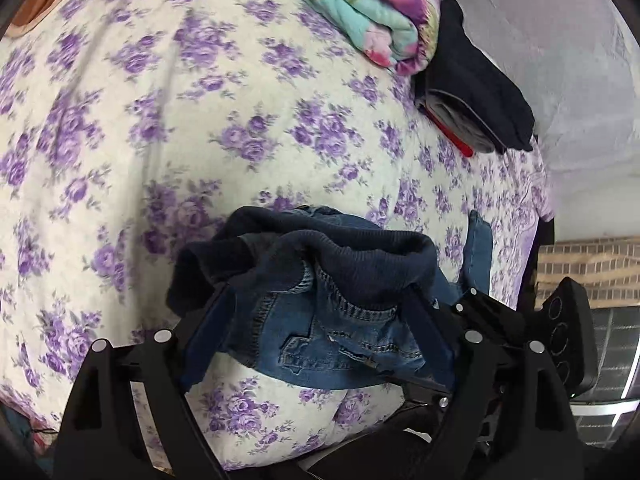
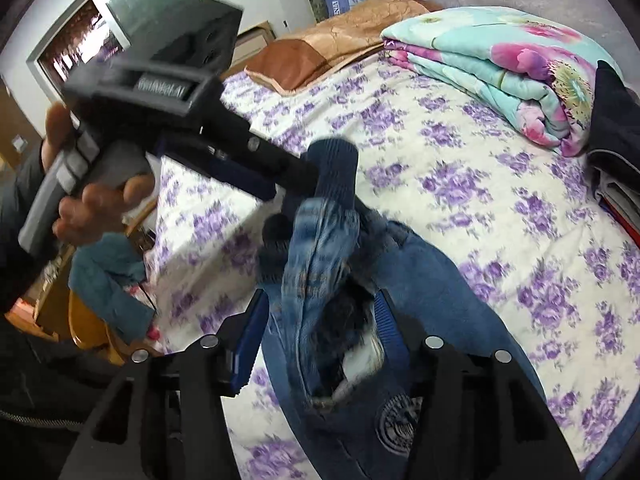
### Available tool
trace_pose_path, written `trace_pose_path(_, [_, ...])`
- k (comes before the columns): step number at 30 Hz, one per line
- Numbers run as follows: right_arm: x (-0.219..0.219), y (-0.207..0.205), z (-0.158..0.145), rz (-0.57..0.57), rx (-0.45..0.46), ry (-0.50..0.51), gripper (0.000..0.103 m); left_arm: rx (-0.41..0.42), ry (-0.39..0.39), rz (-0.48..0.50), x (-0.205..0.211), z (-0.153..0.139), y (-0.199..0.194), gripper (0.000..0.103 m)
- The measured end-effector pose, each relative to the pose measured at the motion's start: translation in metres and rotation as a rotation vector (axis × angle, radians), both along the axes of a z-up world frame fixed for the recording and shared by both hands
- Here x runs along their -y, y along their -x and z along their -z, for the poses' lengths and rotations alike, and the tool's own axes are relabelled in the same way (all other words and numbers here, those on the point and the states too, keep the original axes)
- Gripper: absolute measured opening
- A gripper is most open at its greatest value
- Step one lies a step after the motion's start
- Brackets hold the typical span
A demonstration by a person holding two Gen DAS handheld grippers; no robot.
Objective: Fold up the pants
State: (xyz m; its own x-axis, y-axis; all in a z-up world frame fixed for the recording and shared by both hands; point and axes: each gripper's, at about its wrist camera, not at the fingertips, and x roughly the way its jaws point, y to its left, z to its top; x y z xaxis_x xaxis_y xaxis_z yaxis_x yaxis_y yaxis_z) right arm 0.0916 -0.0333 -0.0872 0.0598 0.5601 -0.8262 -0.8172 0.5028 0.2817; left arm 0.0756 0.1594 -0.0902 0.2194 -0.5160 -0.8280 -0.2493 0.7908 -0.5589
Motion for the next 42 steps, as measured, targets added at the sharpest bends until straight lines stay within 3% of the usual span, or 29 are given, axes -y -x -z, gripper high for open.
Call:
trace_pose_path(3, [-0.018,-0.003,0.006,0.001,0.026,0.048,0.054,0.005,-0.004,0.004,0.000,-0.002,0.003,0.083])
trace_pose_path(4, [-0.023,-0.002,0.008,-0.016,0.031,0.058,0.041,0.006,-0.004,0.002,0.000,-0.003,0.003,0.083])
trace_pose_path(5, [-0.029,-0.002,0.012,-0.028,0.037,0.088,0.015,0.006,0.000,-0.001,0.000,-0.003,0.004,0.083])
trace_pose_path(8, [-0.030,-0.011,0.010,-0.003,0.028,0.116,0.013,0.005,0.011,-0.011,-0.002,-0.008,0.008,0.083])
trace_pose_path(12, [0.001,-0.034,-0.031,0.076,0.036,0.022,0.013,0.015,0.010,-0.020,-0.002,-0.026,0.020,0.087])
trace_pose_path(16, [0.019,-0.041,-0.052,0.077,0.061,-0.017,0.013,0.012,0.064,-0.079,-0.006,-0.042,0.026,0.093])
trace_pose_path(21, [0.018,-0.028,-0.046,0.028,0.041,-0.038,0.013,-0.056,0.104,-0.140,-0.001,-0.033,0.019,0.094])
trace_pose_path(25, [0.021,-0.028,-0.044,0.051,0.025,-0.052,0.013,-0.126,0.178,-0.204,0.004,-0.016,0.015,0.094])
trace_pose_path(30, [0.014,-0.019,-0.049,-0.037,0.050,-0.040,0.013,-0.142,0.157,-0.278,0.002,-0.011,0.007,0.094])
trace_pose_path(34, [0.004,-0.002,-0.038,-0.115,0.062,-0.008,0.013,-0.166,0.098,-0.238,0.006,-0.008,-0.003,0.094])
trace_pose_path(40, [0.017,-0.023,-0.028,-0.016,0.005,-0.038,0.013,-0.138,0.114,-0.201,-0.011,-0.009,0.008,0.094])
trace_pose_path(42, [0.017,-0.020,-0.027,-0.047,-0.016,-0.049,0.013,-0.132,0.106,-0.248,-0.024,-0.011,0.015,0.094])
